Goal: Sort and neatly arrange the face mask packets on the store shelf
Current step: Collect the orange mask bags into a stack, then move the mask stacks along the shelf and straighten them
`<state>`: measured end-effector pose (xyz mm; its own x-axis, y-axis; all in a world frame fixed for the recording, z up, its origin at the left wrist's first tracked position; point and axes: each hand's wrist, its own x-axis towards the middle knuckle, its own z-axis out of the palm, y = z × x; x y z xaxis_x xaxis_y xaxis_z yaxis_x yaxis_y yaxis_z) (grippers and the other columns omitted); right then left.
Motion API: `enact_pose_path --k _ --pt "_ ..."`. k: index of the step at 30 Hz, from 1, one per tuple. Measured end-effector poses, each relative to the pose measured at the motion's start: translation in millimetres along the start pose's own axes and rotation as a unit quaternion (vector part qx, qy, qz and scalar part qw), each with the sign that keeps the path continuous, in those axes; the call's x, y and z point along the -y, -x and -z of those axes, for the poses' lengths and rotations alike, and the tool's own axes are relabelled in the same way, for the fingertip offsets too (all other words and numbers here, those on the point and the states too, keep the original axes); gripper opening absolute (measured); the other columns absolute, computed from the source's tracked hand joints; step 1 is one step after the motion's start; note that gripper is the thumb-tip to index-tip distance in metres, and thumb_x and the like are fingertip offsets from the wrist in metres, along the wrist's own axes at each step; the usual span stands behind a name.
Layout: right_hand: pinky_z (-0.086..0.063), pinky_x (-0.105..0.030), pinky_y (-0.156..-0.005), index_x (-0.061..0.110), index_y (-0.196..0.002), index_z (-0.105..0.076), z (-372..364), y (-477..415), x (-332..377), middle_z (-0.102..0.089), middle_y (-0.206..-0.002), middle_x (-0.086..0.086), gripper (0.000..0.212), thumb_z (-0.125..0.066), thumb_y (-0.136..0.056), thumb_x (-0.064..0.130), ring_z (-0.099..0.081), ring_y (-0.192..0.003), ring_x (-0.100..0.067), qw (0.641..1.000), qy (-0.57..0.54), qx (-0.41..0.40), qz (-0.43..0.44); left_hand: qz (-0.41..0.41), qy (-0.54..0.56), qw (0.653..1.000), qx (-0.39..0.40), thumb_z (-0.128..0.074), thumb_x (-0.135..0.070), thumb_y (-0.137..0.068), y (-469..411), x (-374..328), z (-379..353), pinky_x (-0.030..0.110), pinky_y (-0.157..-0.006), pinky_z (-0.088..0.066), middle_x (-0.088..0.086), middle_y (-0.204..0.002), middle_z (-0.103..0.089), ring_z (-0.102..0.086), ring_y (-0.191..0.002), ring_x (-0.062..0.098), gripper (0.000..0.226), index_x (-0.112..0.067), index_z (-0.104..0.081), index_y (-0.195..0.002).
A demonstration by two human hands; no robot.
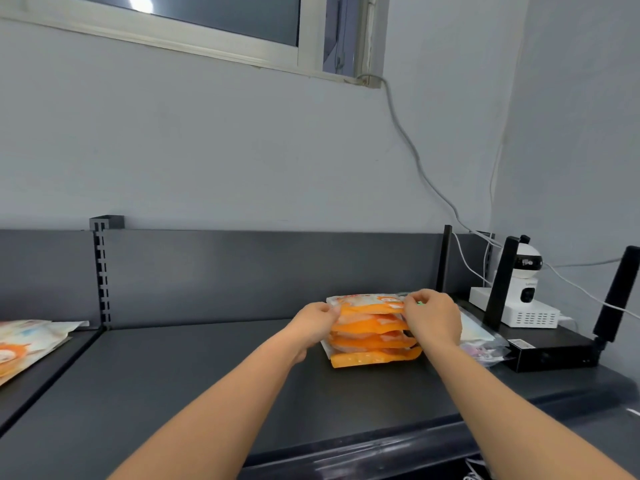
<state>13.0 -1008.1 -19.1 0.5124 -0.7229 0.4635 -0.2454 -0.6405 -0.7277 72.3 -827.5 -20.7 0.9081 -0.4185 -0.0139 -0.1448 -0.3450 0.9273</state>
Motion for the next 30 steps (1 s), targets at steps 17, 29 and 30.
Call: enact_pose_path --k 17,29,30 --pt "-0.039 -0.037 -0.094 0.028 -0.120 -0.065 -51 52 88 -0.068 -0.116 0.005 0.029 -0.053 -0.095 0.037 -0.050 -0.118 -0.022 0.943 0.098 0.130 0.291 0.028 -0.229 0.963 -0.142 -0.059 -0.030 -0.092 54 38 115 0.028 -0.092 -0.046 -0.001 -0.117 -0.067 -0.059 -0.110 0.016 0.025 -0.018 -0.068 -0.112" --pt "-0.052 -0.032 -0.087 0.030 -0.108 -0.069 -118 136 172 -0.068 -0.112 0.008 0.024 -0.057 -0.088 0.023 -0.062 -0.106 -0.018 0.875 0.071 0.360 0.315 0.085 -0.346 0.899 -0.255 -0.058 -0.031 -0.093 138 80 230 0.028 -0.087 -0.047 0.002 -0.117 -0.068 -0.062 -0.107 0.021 0.027 -0.016 -0.068 -0.113" --pt "-0.053 -0.032 -0.086 0.029 -0.107 -0.069 -122 145 180 -0.068 -0.112 0.008 0.024 -0.058 -0.088 0.022 -0.062 -0.104 -0.018 0.869 0.068 0.369 0.322 0.088 -0.354 0.893 -0.262 -0.058 -0.031 -0.093 145 84 239 0.028 -0.089 -0.047 0.001 -0.118 -0.068 -0.062 -0.108 0.021 0.027 -0.016 -0.068 -0.113"
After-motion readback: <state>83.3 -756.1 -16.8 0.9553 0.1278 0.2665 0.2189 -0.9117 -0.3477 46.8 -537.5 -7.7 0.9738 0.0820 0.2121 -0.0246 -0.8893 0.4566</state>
